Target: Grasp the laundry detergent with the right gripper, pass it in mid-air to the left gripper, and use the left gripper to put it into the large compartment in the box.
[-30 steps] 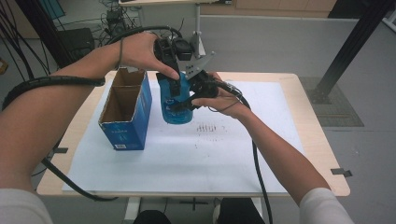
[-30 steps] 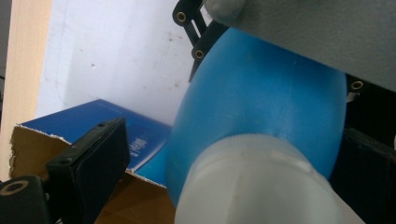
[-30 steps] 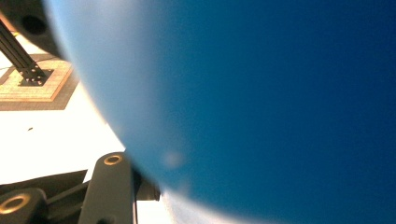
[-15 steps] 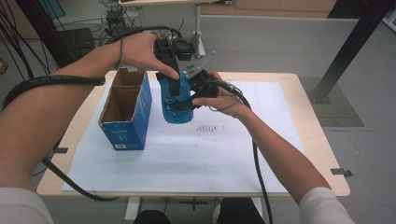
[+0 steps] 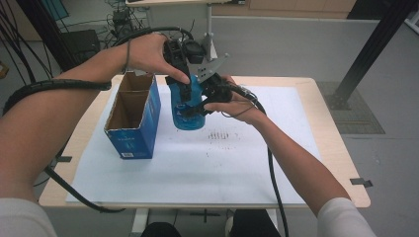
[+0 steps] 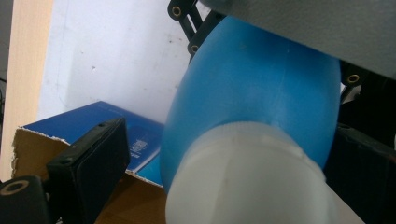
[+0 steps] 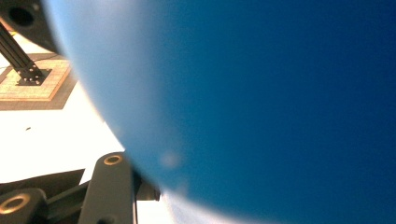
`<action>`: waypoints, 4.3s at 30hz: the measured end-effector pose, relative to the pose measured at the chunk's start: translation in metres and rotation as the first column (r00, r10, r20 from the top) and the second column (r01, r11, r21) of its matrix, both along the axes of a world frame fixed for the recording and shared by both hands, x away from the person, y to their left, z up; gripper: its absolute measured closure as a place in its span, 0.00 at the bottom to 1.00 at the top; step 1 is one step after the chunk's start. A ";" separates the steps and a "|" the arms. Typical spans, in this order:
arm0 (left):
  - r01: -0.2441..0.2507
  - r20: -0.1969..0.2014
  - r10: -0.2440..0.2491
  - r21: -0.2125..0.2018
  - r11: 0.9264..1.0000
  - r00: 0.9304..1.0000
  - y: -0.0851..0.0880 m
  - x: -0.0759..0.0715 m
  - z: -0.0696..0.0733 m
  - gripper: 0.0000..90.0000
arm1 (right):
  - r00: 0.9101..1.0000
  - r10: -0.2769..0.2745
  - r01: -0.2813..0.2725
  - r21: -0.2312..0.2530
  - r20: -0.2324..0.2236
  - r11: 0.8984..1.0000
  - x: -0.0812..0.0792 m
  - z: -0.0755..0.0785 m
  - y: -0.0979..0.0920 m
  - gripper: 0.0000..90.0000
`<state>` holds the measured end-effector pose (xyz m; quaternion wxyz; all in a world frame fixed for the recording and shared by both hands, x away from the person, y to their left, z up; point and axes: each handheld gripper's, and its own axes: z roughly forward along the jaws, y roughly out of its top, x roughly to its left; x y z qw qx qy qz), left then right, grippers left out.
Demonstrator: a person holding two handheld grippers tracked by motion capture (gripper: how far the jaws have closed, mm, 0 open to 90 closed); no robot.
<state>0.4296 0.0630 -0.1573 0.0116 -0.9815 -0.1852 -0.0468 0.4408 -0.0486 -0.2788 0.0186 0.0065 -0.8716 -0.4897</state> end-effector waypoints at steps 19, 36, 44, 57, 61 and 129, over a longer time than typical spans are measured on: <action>0.008 -0.003 -0.008 0.006 1.000 1.000 -0.004 -0.001 0.001 0.07 | 1.000 0.004 -0.005 0.007 0.011 1.000 -0.002 0.004 -0.002 0.48; -0.003 -0.003 0.003 -0.005 1.000 1.000 -0.003 -0.003 0.002 0.07 | 1.000 0.015 -0.015 0.003 0.012 1.000 -0.005 0.004 -0.002 0.48; 0.007 -0.014 -0.007 -0.007 1.000 1.000 -0.004 -0.002 0.002 0.07 | 0.999 0.025 -0.025 0.016 0.030 1.000 -0.003 0.004 0.000 0.48; 0.009 -0.016 -0.009 -0.010 1.000 1.000 -0.004 -0.003 0.003 0.08 | 1.000 0.011 -0.011 0.007 0.013 1.000 -0.005 0.008 -0.004 0.48; 0.008 -0.018 -0.009 -0.013 1.000 1.000 -0.005 -0.003 0.003 0.08 | 0.999 0.023 -0.023 0.021 0.040 0.999 -0.003 0.008 -0.003 0.48; 0.058 -0.049 -0.057 0.011 0.998 0.997 -0.013 -0.008 0.001 0.40 | 0.998 0.046 -0.047 0.028 0.034 0.998 -0.004 0.003 -0.003 0.48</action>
